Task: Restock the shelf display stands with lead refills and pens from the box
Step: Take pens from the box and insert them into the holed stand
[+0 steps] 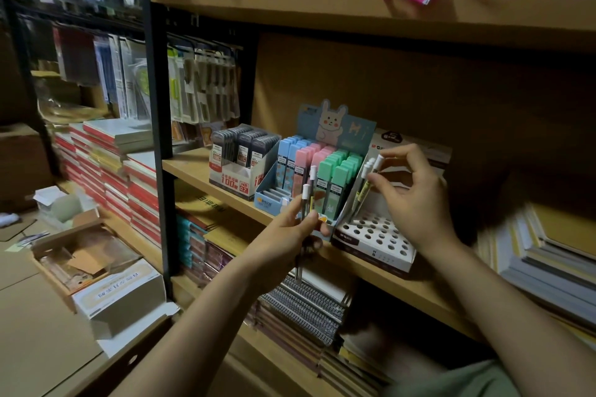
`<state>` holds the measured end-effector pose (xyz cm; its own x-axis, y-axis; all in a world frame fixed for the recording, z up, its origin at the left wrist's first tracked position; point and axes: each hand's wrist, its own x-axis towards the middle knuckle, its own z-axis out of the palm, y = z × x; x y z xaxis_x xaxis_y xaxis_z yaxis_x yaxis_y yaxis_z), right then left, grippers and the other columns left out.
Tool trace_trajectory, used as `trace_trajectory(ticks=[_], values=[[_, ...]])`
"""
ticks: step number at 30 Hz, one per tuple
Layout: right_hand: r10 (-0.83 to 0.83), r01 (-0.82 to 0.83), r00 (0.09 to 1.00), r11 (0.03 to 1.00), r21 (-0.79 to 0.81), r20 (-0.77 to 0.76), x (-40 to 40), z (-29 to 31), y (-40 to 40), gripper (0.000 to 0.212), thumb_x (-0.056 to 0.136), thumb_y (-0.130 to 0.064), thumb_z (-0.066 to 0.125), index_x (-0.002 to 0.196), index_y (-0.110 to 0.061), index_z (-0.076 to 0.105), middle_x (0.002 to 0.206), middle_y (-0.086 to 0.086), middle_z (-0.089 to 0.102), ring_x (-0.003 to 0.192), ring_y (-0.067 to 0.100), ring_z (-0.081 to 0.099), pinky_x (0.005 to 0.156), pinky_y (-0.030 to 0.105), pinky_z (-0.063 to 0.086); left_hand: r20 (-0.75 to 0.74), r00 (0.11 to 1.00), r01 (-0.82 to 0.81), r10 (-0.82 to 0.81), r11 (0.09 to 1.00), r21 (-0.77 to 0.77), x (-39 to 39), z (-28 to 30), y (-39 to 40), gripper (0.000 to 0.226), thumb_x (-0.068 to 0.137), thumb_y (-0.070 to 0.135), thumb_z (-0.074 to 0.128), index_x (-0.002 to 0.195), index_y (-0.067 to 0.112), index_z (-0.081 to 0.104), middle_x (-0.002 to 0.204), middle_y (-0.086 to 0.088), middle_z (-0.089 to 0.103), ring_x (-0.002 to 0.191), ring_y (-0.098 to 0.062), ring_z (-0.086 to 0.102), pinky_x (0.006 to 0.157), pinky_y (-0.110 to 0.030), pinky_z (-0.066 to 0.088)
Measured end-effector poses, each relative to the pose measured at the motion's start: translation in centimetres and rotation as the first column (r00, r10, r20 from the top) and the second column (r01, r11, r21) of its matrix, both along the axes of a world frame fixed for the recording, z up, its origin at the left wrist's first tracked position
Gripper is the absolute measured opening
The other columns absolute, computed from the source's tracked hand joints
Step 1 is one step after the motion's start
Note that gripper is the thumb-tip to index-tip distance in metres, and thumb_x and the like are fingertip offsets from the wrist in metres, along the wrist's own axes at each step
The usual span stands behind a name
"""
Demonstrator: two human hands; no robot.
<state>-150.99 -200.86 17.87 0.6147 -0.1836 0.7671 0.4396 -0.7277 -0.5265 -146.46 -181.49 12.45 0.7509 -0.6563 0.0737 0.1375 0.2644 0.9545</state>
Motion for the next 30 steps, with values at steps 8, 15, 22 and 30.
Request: trace_trajectory(ticks=[8, 15, 22, 30], values=[[-0.083, 0.083, 0.997, 0.996, -0.032, 0.004, 0.6, 0.3, 0.2, 0.025, 0.084, -0.009, 0.073, 0.101, -0.022, 0.059, 0.095, -0.017, 0.062, 0.089, -0.012, 0.061, 0.067, 0.001, 0.045, -0.015, 1.000, -0.011, 0.012, 1.000, 0.017, -0.2, 0.3, 0.0, 0.024, 0.098, 0.009, 0.046, 0.120, 0.013, 0.054, 0.093, -0.004, 0.065, 0.071, -0.010, 0.051, 0.062, -0.021, 0.041], [-0.123, 0.118, 0.990, 0.991, -0.064, -0.073, 1.4, -0.5, 0.4, 0.026, 0.084, -0.011, 0.074, 0.101, -0.023, 0.058, 0.098, -0.010, 0.063, 0.088, -0.005, 0.061, 0.069, 0.010, 0.047, -0.039, 0.998, -0.042, 0.039, 0.996, -0.078, -0.1, -0.1, -0.2, 0.024, 0.101, 0.008, 0.041, 0.123, 0.006, 0.049, 0.092, -0.007, 0.069, 0.066, -0.013, 0.059, 0.059, -0.022, 0.052], [-0.158, 0.146, 0.982, 0.982, -0.120, -0.102, 1.3, -0.8, 0.7, 0.024, 0.082, -0.013, 0.076, 0.097, -0.023, 0.061, 0.101, -0.004, 0.059, 0.087, -0.004, 0.056, 0.070, 0.005, 0.042, 0.048, 0.998, -0.041, 0.042, 0.999, -0.002, 0.2, -0.3, 0.1, 0.031, 0.099, 0.017, 0.050, 0.129, 0.021, 0.051, 0.089, -0.001, 0.070, 0.072, -0.010, 0.062, 0.058, -0.021, 0.044], [-0.070, 0.069, 0.997, 0.997, -0.031, -0.036, -0.4, -0.3, 1.6, 0.038, 0.087, -0.024, 0.070, 0.122, -0.029, 0.058, 0.098, -0.009, 0.062, 0.078, 0.005, 0.062, 0.061, 0.014, 0.052, 0.105, 0.994, -0.011, 0.007, 0.999, 0.031, -0.3, -0.1, -0.1, 0.037, 0.097, 0.023, 0.053, 0.134, 0.025, 0.048, 0.083, 0.001, 0.065, 0.067, -0.007, 0.057, 0.058, -0.018, 0.043]])
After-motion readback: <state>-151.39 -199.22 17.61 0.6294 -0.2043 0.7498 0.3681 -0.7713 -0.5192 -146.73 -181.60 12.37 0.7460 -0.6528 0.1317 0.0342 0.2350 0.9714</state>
